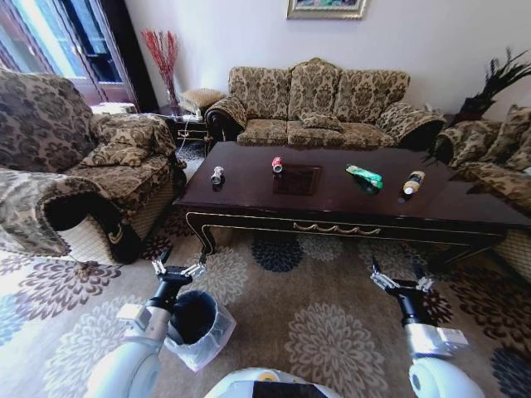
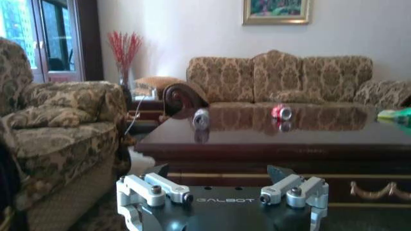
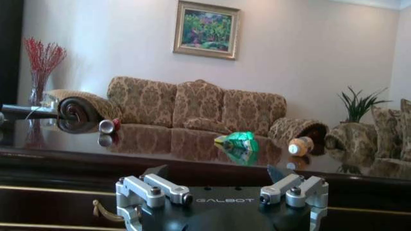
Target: Move to the front of the table and place the trash on the table into the trash bin.
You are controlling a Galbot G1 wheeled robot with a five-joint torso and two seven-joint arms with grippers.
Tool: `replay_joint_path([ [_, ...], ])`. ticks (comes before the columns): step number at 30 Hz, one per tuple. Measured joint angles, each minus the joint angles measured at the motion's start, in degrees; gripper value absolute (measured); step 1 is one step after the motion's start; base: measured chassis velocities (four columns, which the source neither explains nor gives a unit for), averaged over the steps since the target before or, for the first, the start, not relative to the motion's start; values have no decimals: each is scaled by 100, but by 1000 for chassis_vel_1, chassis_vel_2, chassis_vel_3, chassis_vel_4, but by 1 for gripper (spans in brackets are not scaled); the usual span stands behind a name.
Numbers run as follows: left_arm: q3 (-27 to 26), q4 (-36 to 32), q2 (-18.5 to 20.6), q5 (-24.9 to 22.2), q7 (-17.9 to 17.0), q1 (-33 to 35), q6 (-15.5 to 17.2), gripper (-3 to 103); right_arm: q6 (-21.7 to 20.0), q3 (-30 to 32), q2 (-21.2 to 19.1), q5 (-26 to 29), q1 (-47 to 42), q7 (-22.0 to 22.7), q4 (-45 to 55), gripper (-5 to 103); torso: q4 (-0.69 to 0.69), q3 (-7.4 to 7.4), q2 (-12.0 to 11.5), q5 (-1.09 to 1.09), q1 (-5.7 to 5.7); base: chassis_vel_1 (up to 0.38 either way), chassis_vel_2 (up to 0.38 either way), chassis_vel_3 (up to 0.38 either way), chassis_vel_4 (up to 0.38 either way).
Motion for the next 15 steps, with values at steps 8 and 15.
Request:
replay_joint_path([
  [8, -7, 84, 2, -13, 6, 85, -92, 100, 156, -9, -16, 2, 8, -73, -243, 100, -1, -145, -216, 0, -71, 0, 0, 0, 0],
  [15, 77, 61, -4, 11, 5, 19, -49, 100, 133, 8, -51, -2, -61, -31, -181, 100, -1, -238, -354, 1, -117, 0, 0, 0, 0],
])
